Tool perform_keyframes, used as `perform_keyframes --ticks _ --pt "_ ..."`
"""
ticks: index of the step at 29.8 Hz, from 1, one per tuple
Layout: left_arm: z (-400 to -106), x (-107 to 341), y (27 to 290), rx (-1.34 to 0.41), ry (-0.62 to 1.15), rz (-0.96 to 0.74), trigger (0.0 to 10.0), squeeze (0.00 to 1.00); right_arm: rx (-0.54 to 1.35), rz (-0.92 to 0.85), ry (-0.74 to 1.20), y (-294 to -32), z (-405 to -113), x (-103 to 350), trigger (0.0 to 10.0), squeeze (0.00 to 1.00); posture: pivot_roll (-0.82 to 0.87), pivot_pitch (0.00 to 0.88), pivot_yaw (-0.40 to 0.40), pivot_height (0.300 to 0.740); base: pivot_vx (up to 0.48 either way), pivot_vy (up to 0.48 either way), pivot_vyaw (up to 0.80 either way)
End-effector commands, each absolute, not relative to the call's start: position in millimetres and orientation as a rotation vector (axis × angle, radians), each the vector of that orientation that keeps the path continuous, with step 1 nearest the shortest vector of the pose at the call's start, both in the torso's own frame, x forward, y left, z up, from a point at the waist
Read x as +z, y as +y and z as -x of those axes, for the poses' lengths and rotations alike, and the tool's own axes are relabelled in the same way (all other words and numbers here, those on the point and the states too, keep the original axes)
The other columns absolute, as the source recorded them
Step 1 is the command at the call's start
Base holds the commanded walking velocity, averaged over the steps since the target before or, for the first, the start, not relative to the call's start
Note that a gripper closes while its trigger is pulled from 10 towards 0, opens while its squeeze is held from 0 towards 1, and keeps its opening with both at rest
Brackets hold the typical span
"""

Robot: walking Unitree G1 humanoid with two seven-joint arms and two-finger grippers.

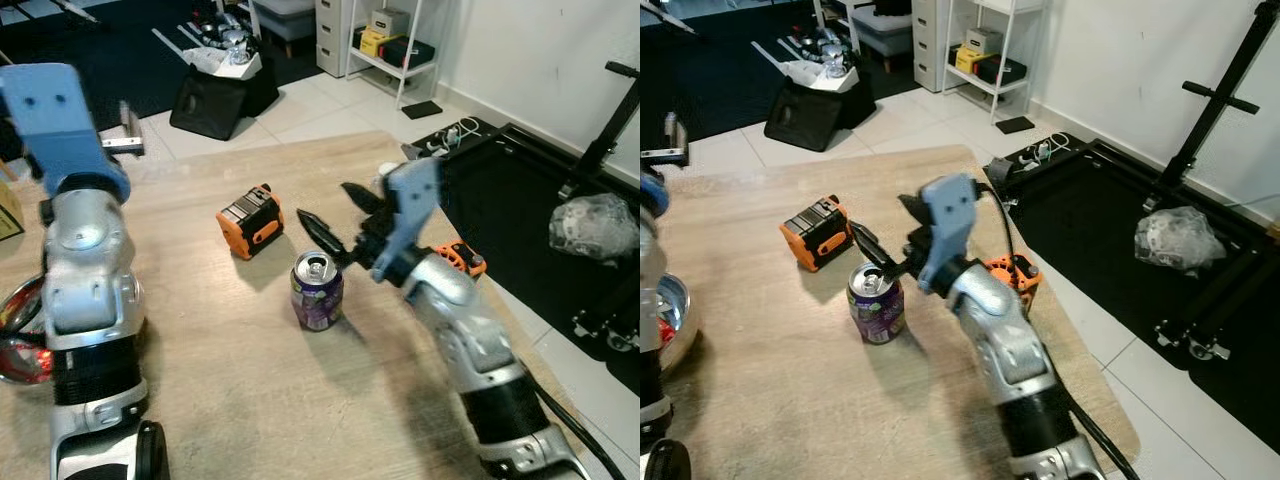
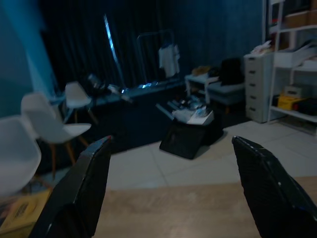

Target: Restocking fridge

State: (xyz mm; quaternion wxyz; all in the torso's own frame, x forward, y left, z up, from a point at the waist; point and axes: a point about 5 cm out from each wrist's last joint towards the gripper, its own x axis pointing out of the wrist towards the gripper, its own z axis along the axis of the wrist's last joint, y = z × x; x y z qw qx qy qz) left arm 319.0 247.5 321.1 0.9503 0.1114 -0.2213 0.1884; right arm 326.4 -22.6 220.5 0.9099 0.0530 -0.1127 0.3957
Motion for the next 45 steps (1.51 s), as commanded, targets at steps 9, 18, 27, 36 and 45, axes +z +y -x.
perform_keyframes --ticks 9,18,27,36,45 --pt "-322.0 307.3 247.1 0.449 -0.416 -0.292 10.0 0.00 0.854 -0.029 -0.222 -18.1 -319.6 215.5 10.0 0.00 0.01 0.100 -0.014 0.740 0.000 0.000 0.00" --pt "-322.7 302.6 249.6 0.476 -0.409 -0.290 10.0 0.00 0.871 0.075 -0.182 -38.9 -315.5 209.9 10.0 0.61 0.01 0.107 -0.033 0.740 0.000 0.000 0.00" --pt "-327.0 294.6 250.6 0.481 -0.386 -0.281 10.0 0.00 0.913 -0.055 -0.087 -34.8 -312.0 196.6 10.0 0.00 -0.04 0.117 -0.011 0.740 0.000 0.000 0.00" --pt "-334.5 298.4 245.0 0.454 -0.387 -0.274 10.0 0.00 0.858 -0.178 -0.047 -29.2 -318.7 191.6 10.0 0.00 -0.04 0.138 0.010 0.740 0.000 0.000 0.00" --pt "-333.0 306.5 248.0 0.475 -0.413 -0.261 10.0 0.00 0.889 -0.132 -0.034 -23.4 -319.0 188.8 10.0 0.00 -0.01 0.140 -0.018 0.740 0.000 0.000 0.00"
